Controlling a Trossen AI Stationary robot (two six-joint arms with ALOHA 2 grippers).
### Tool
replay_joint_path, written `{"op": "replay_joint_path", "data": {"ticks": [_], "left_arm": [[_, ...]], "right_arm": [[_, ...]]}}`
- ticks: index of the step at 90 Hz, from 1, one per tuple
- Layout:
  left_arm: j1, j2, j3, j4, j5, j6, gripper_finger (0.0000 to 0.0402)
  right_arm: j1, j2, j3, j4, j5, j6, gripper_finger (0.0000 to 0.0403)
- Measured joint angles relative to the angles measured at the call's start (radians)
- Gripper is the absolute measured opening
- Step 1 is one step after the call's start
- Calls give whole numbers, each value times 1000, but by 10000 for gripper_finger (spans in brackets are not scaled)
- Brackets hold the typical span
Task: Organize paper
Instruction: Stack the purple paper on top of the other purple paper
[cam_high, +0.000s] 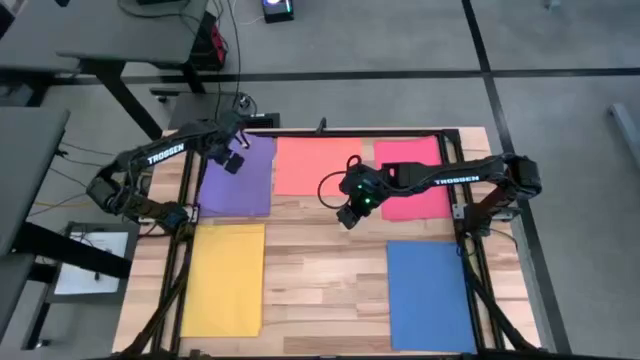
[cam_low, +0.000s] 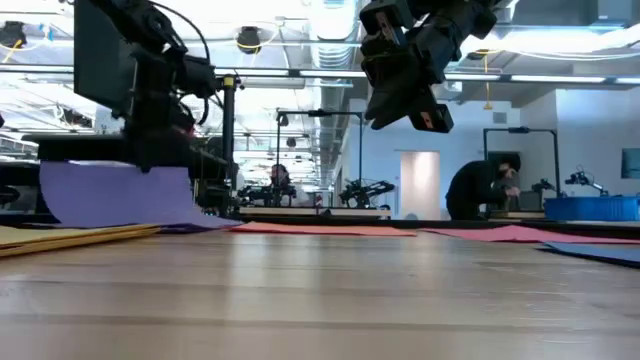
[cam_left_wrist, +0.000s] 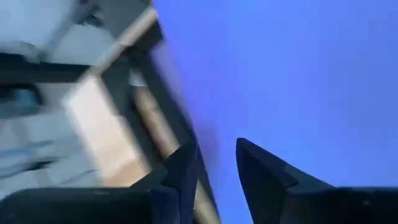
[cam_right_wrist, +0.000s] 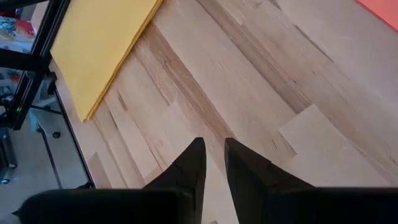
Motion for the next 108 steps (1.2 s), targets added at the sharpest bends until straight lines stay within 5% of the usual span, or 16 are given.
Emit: {"op": "replay_joint_path", "data": {"ticks": [12, 18, 33, 41, 53, 65, 82, 108], "left_arm": [[-1, 0, 65, -50, -13, 46, 92], [-3, 0, 92, -85, 73, 82, 92], [-42, -1, 88, -89, 595, 195, 92], [-109, 5, 40, -79, 769, 260, 92], [-273, 8, -59, -36, 815, 252, 92], [-410, 8, -149, 109, 806, -21, 92], [-470, 8, -251, 296, 794, -439, 92], [-559, 8, -266, 234, 743, -712, 92]], "right_arm": [[0, 0, 0, 2, 0, 0, 52], [0, 0, 0, 5, 0, -8, 52], [0, 0, 0, 35, 0, -89, 52], [0, 2, 0, 56, 12, -99, 52], [0, 3, 0, 59, 44, -98, 52], [3, 3, 0, 59, 52, -98, 52], [5, 3, 0, 59, 52, -97, 52], [7, 3, 0, 59, 53, -97, 52]]}}
